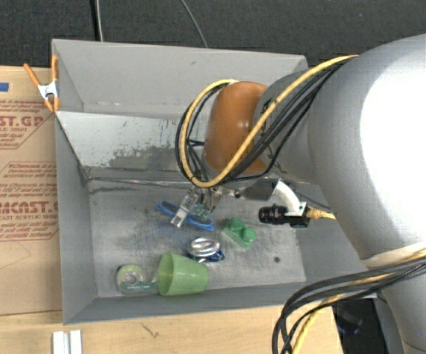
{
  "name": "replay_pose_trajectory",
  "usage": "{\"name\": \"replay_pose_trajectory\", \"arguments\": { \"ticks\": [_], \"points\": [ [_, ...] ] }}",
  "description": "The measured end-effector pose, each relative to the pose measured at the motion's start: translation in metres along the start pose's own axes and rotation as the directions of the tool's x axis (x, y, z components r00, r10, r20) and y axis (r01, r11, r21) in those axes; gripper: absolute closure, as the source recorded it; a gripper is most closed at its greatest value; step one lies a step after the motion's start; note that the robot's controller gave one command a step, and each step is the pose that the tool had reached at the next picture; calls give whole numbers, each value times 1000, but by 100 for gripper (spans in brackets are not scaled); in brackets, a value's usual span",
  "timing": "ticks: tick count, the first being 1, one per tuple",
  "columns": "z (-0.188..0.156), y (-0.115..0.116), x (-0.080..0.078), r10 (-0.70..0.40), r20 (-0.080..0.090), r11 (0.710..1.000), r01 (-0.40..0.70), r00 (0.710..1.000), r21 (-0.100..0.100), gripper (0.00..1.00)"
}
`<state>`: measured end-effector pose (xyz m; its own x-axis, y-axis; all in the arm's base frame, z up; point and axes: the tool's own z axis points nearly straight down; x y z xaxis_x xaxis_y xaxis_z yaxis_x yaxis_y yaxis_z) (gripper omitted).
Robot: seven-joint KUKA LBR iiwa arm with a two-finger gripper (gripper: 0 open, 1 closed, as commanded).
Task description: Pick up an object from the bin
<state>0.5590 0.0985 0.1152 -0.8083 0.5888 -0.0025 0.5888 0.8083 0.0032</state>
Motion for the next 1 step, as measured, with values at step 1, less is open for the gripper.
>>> {"name": "replay_pose_trajectory", "arguments": {
  "ticks": [1],
  "points": [
    [-25,1,0,-1,0,1000,1,1000,0,100]
  ]
}}
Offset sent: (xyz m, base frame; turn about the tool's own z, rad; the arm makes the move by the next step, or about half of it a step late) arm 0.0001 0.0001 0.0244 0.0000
